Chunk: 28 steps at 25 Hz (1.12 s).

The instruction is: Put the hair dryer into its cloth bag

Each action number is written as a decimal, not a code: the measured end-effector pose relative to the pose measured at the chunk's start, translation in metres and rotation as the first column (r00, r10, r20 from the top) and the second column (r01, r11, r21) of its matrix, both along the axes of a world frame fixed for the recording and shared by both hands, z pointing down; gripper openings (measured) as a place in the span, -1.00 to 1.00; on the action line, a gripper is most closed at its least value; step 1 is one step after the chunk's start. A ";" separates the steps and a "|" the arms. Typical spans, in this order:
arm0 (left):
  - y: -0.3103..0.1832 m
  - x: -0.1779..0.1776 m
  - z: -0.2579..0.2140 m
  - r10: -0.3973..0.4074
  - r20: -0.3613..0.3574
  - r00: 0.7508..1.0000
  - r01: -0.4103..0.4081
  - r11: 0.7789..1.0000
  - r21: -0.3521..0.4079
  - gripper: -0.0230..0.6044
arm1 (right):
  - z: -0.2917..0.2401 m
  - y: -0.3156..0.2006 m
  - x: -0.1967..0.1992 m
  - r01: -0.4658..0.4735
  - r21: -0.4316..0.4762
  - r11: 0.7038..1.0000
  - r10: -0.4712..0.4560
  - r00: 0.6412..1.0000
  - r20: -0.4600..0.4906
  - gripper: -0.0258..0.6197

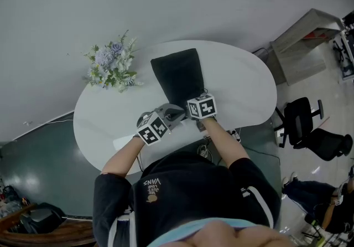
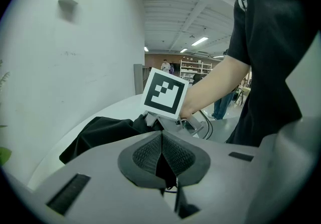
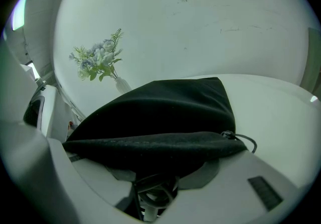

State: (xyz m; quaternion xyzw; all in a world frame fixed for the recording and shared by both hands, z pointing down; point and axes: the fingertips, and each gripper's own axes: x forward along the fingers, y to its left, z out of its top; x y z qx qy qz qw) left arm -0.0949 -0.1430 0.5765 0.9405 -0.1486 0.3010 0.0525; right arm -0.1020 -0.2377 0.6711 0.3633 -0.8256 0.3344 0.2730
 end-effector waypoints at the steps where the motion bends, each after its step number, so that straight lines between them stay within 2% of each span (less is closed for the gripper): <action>1: 0.000 0.000 0.001 -0.001 0.001 1.000 0.001 1.000 -0.002 -0.86 | 0.001 -0.001 0.000 0.000 0.005 1.000 0.000 1.000 -0.002 -0.35; 6: 0.002 -0.003 0.009 -0.005 0.012 1.000 0.005 1.000 -0.012 -0.86 | 0.005 -0.001 -0.003 -0.016 0.034 0.999 0.016 1.000 -0.009 -0.35; 10: 0.003 -0.005 0.012 -0.018 0.003 1.000 0.018 1.000 -0.006 -0.86 | 0.000 -0.003 -0.001 -0.072 0.064 0.995 0.070 0.997 0.038 -0.35; 28: 0.018 0.007 0.022 -0.012 0.042 0.999 0.012 1.000 0.019 -0.85 | -0.022 0.024 0.052 -0.213 0.131 0.968 0.198 0.973 0.119 -0.35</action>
